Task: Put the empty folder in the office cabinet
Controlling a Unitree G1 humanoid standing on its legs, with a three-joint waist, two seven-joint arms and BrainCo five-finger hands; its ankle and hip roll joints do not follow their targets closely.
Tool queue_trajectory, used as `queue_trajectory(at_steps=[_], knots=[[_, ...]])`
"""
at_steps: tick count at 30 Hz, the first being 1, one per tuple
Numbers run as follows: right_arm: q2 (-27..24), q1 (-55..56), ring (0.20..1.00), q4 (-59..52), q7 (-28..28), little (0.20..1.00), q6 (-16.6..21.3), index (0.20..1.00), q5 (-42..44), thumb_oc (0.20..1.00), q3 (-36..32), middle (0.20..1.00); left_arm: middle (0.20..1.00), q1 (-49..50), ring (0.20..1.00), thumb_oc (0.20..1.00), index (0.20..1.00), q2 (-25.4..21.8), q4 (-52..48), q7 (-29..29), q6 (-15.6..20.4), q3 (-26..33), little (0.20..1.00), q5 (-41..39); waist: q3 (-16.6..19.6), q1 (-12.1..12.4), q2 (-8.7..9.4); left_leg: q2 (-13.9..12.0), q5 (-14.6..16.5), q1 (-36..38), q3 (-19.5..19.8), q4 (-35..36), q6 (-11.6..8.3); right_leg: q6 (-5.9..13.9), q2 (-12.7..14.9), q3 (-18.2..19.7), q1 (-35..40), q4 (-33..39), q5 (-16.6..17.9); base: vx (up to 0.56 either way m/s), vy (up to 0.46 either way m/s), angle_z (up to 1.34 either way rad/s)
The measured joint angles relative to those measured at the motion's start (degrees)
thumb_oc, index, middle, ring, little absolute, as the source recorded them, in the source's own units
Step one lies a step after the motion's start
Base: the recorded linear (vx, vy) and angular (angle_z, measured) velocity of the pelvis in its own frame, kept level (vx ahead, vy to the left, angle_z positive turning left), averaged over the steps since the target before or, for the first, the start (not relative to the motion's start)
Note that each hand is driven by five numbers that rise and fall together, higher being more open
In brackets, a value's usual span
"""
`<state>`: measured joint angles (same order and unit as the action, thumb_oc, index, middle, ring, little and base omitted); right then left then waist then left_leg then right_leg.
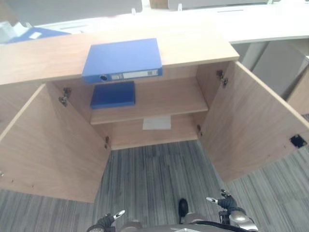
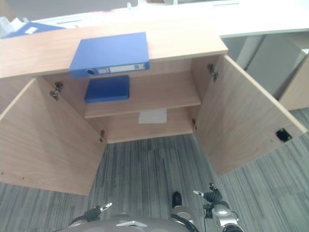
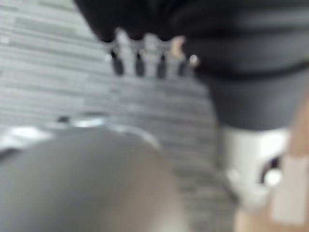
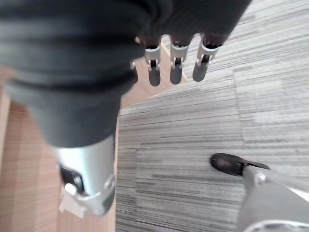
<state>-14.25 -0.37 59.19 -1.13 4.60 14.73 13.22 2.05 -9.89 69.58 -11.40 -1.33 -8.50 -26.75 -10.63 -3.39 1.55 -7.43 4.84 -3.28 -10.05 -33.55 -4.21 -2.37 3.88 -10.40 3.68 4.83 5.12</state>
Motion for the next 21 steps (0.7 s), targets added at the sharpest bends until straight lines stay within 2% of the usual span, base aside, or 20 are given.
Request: queue_trajectory(at_steps=[2, 3, 4, 5, 8, 10, 13, 14, 15, 17, 20, 21], knots=[[-0.5, -0.1, 1.000, 0.4, -0.1, 1.000, -0.1, 1.000, 0.0, 1.000, 0.0, 1.000, 1.000, -0.4, 1.000, 1.000, 1.000, 0.0, -0.4, 0.6, -0.7, 0.4, 1.000, 0.0, -0.1, 0.4, -0.03, -0.5, -0.1, -4.0, 2.5, 1.9, -0.02, -0.82, -1.8, -0.7, 0.4, 0.0, -0.7, 0.26, 0.068, -0.02], [-0.5, -0.7, 1.000, 0.6, -0.2, 1.000, -0.2, 1.000, 0.0, 1.000, 0.1, 1.000, 1.000, 0.3, 1.000, 1.000, 1.000, 0.0, -0.7, 0.7, -0.8, 0.6, 1.000, 0.0, -0.1, 0.6, 0.09, -0.4, -0.1, -5.0, 2.5, 3.9, -0.02, -0.34, -2.1, -0.4, 1.0, 0.0, -1.8, 0.30, 0.112, -0.05], [-0.5, -0.7, 1.000, 1.3, -0.6, 1.000, -0.1, 1.000, -0.1, 1.000, 0.1, 1.000, 1.000, 0.3, 1.000, 1.000, 1.000, 0.0, -0.9, 0.8, -0.9, 0.9, 1.000, 0.0, -0.3, 0.6, 0.36, 0.0, -0.3, -4.3, 2.3, 9.1, -0.17, -0.31, -2.4, -0.6, 1.6, 0.0, -1.6, 0.22, 0.141, -0.02], [-0.8, -0.4, 1.000, 2.0, -0.9, 1.000, -0.1, 1.000, -0.2, 1.000, 0.1, 1.000, 1.000, 0.5, 1.000, 1.000, 1.000, 0.0, -0.9, 1.0, -0.9, 1.0, 1.000, 0.0, -0.5, 0.4, 0.68, 0.6, -2.3, -2.1, 1.8, 19.5, -0.26, -0.20, -3.1, -0.8, 2.7, 0.0, -2.0, 0.17, 0.110, -0.02], [-1.4, 0.1, 1.000, 2.1, -1.2, 1.000, -0.1, 1.000, -0.1, 1.000, 0.4, 1.000, 1.000, 0.2, 1.000, 1.000, 1.000, -0.1, -1.0, 1.4, -0.4, 0.9, 1.000, 0.4, -0.6, 0.0, 0.53, 0.6, -7.2, -0.3, 1.8, 31.8, -1.15, -0.61, -4.5, -1.0, 3.8, 0.0, -3.3, 0.26, 0.227, 0.02], [-1.9, 0.1, 1.000, 1.4, -1.1, 1.000, -0.1, 1.000, -0.2, 1.000, 2.3, 1.000, 1.000, -0.6, 1.000, 1.000, 1.000, -0.1, -1.1, 2.1, 0.9, 0.9, 1.000, 1.0, -1.2, -0.3, 0.16, 0.5, -9.9, 1.6, 1.9, 38.6, -1.14, 0.46, -5.3, -1.1, 4.8, 0.0, -4.9, 0.23, 0.309, 0.07], [-2.0, -0.7, 1.000, 0.9, -0.8, 1.000, 0.0, 1.000, -2.2, 1.000, 3.1, 1.000, 1.000, 0.1, 1.000, 1.000, 1.000, -0.1, -4.0, 4.8, 3.1, 1.2, 1.000, 1.2, -1.5, 1.2, -0.56, 1.6, -11.1, 4.3, 4.3, 38.6, -0.51, -0.07, -5.4, 1.6, 5.5, 0.0, -4.5, 0.15, 0.271, -0.40], [-2.2, -0.7, 1.000, 0.4, -0.7, 1.000, 0.0, 1.000, -2.3, 1.000, 3.1, 1.000, 1.000, 0.2, 1.000, 1.000, 1.000, -0.1, -4.4, 5.5, 3.6, 1.4, 1.000, 1.2, -1.3, 0.9, -1.01, 1.9, -11.4, 4.8, 4.3, 38.6, -0.14, -0.08, -5.3, 1.7, 5.7, 0.0, -4.5, 0.15, 0.353, -0.35], [-2.6, 0.1, 1.000, -1.0, -0.6, 1.000, 0.0, 1.000, -2.4, 1.000, 3.1, 1.000, 1.000, 0.1, 1.000, 1.000, 1.000, -0.2, -5.7, 7.4, 4.3, 1.7, 1.000, 1.3, -0.9, 0.7, -2.19, 2.4, -11.6, 6.2, 4.4, 38.6, 0.30, 0.14, -5.3, 1.7, 5.8, 0.0, -4.6, 0.09, 0.265, -0.01], [-3.0, 0.1, 1.000, -1.3, -0.5, 1.000, -0.1, 1.000, -2.4, 1.000, 3.5, 1.000, 1.000, -0.9, 1.000, 1.000, 1.000, -0.7, -8.7, 9.7, 5.5, 1.7, 1.000, 1.5, -1.6, 0.6, -3.75, 3.0, -11.9, 7.6, 4.8, 38.6, 1.30, 1.14, -4.9, 1.5, 6.3, -0.2, -4.7, 0.09, 0.230, 0.05], [-2.7, 0.0, 1.000, -4.2, -0.4, 1.000, -1.0, 1.000, -2.5, 1.000, 4.8, 1.000, 1.000, -2.5, 1.000, 1.000, 1.000, -3.8, -16.5, 15.0, 7.7, 1.7, 1.000, 3.6, -2.3, 0.9, -3.78, 5.9, -11.1, 8.2, 4.7, 38.7, 4.00, 3.63, -1.6, 1.2, 5.3, -3.9, -6.1, 0.10, 0.159, 0.08], [-2.4, 0.1, 1.000, -4.9, -0.3, 1.000, -1.3, 1.000, -2.5, 1.000, 4.8, 1.000, 1.000, -2.5, 1.000, 1.000, 1.000, -4.9, -18.7, 16.2, 8.2, 1.7, 1.000, 3.8, -2.3, 1.0, -3.72, 6.5, -11.0, 8.4, 4.7, 38.7, 4.50, 3.78, -1.0, 1.0, 5.3, -4.3, -6.2, 0.10, 0.147, 0.13]])
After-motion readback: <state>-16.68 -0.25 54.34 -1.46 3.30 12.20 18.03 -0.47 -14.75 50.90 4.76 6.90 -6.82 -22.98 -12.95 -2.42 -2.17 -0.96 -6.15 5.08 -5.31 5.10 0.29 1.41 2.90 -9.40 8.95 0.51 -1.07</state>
